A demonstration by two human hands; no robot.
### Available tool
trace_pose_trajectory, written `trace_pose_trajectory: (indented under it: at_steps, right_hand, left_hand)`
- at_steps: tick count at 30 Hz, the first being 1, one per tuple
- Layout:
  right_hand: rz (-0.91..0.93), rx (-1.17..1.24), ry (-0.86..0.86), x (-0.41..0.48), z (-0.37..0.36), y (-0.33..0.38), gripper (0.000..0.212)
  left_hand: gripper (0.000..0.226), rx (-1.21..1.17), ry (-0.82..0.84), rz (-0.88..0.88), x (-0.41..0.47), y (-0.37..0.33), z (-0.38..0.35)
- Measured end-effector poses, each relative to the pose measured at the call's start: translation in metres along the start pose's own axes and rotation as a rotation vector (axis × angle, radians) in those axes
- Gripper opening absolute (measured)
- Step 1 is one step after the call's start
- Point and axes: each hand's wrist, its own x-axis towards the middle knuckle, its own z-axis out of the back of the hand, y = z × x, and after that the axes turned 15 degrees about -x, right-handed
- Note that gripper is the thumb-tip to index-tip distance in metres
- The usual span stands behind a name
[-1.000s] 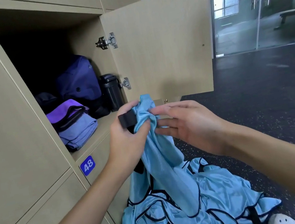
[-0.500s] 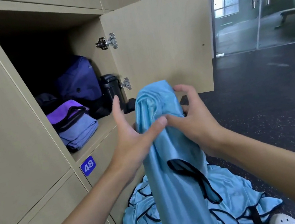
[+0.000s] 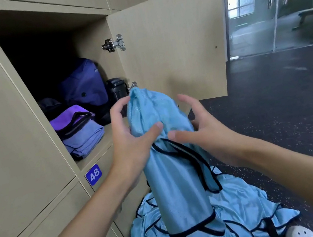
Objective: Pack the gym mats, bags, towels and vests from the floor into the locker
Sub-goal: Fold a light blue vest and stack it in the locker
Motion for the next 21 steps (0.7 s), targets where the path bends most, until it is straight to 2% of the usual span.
trace_pose_trajectory:
  at_steps: [3,6,8,12,14,17,21]
  right_hand:
    - [0.076,-0.113,-0.033,0.000,-0.004,-0.003,0.078]
    - [0.090,-0.125,-0.157,0.004,-0.006,-0.002,0.069]
    - [0.065,-0.106,-0.193,0.005,-0.004,-0.001,0.059]
    - [0.022,-0.055,-0.181,0.006,0.000,-0.001,0.050]
    - [0.011,-0.024,-0.171,0.006,-0.001,-0.001,0.050]
    - [-0.004,0.024,-0.157,0.007,-0.002,-0.001,0.052]
    - [-0.035,-0.003,-0.147,0.008,-0.002,-0.003,0.057]
  left_hand:
    - [0.056,0.002,-0.031,0.098,-0.002,-0.002,-0.001]
    - [0.049,0.198,0.143,0.219,-0.008,-0.006,-0.002]
    - [0.054,0.319,0.256,0.291,-0.008,-0.008,0.004]
    - [0.059,0.678,0.352,0.196,-0.004,-0.013,0.012]
    - [0.062,0.653,0.393,0.195,-0.007,-0.018,0.010]
    - [0.068,0.454,0.411,0.248,-0.012,-0.019,0.006]
    - [0.064,0.452,0.356,0.136,-0.014,-0.013,0.003]
